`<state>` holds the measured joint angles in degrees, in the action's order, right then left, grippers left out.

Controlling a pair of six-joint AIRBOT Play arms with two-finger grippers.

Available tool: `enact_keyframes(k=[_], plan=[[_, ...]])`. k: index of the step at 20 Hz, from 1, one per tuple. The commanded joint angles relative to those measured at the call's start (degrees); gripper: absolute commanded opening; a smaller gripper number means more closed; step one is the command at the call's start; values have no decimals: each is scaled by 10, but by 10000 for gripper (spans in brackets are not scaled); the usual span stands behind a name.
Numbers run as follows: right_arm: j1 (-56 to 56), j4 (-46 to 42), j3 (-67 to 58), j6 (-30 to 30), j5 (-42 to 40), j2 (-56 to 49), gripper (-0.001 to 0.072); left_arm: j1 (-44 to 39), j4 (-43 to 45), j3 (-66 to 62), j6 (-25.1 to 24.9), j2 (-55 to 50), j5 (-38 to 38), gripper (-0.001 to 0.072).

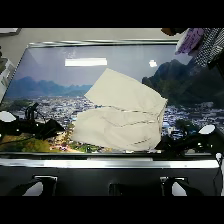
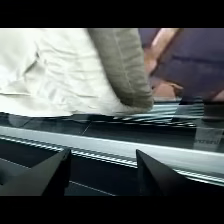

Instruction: Fold the clothes and pants, and hang the long-sleeved shirts on hangers.

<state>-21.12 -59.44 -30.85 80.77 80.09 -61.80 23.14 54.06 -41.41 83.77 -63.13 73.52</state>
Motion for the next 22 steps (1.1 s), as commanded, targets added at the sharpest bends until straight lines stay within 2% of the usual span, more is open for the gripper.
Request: enact_keyframes(k=[1,7,8,9,15,16,18,20,21,22], plan=[[-1,12,43,14,-53,24,484,1,-15,52,28,56,-9,547],[0,38,43,26,-160,23,490,0,-23,99,68,85,-11,549],[0,38,44,26,-163,23,490,0,-23,101,69,85,-11,593],[0,37,47,26,-167,23,490,0,-23,102,69,85,-11,704],[0,41,91,24,-191,23,468,-4,-25,104,84,87,-11,708],[0,42,91,25,-207,23,379,-5,-30,108,84,89,-11,707],[0,42,90,42,-233,23,283,-16,-42,118,84,96,-12,708],[0,43,90,45,-236,23,118,-41,-42,127,97,106,-28,708],[0,43,90,45,-235,24,113,-60,-43,133,114,109,-45,708],[0,43,89,45,-229,26,69,-80,-42,137,129,109,-62,708]])
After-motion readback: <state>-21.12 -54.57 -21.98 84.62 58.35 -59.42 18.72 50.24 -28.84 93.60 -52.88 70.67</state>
